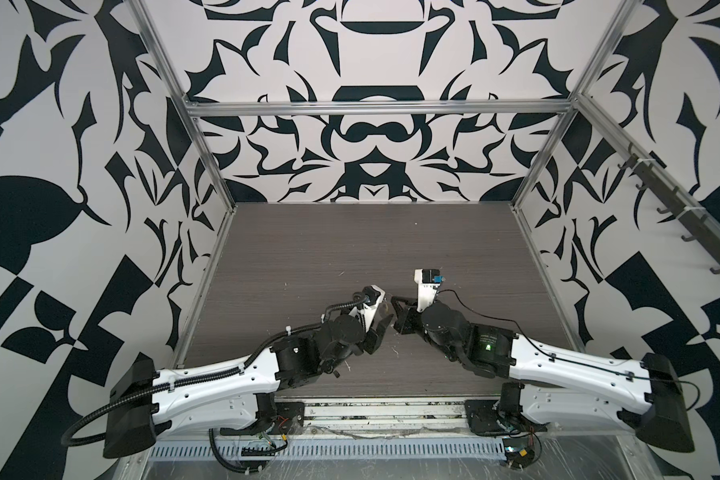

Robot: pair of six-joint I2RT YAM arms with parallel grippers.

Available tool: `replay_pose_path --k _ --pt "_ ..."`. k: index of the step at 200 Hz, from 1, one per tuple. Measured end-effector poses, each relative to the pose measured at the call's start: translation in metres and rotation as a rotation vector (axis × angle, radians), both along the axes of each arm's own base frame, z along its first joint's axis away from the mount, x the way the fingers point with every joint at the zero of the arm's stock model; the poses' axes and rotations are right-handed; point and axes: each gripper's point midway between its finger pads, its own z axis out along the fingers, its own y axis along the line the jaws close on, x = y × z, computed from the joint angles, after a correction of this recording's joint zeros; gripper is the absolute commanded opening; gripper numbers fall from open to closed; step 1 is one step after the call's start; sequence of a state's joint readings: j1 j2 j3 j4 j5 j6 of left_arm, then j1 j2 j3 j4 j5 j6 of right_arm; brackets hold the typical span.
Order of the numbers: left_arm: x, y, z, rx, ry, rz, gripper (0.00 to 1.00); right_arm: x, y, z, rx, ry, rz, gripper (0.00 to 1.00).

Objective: Remove the keys from the keyring

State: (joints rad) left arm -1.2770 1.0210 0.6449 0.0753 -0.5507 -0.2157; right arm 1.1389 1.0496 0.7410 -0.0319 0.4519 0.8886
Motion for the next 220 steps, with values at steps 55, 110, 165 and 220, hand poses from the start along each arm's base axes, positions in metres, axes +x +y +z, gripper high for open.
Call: replay_pose_path --k 55,110,165,220 --pt "0.001 -0.008 -0.018 0.179 -0.15 0.025 0.75 0.001 0.0 0.009 0.064 0.008 -0.021 0.0" --pt "0.012 -0.003 0.001 0.18 -0.241 0.088 0.64 -0.002 0.003 0.014 0.091 0.007 -0.013 0.0" --pt "0.018 -0.005 0.006 0.24 -0.351 0.124 0.51 -0.003 0.006 0.017 0.117 0.006 -0.012 0.0" --pt "0.029 -0.005 0.009 0.296 -0.451 0.231 0.47 -0.003 -0.001 0.014 0.112 0.014 -0.026 0.0"
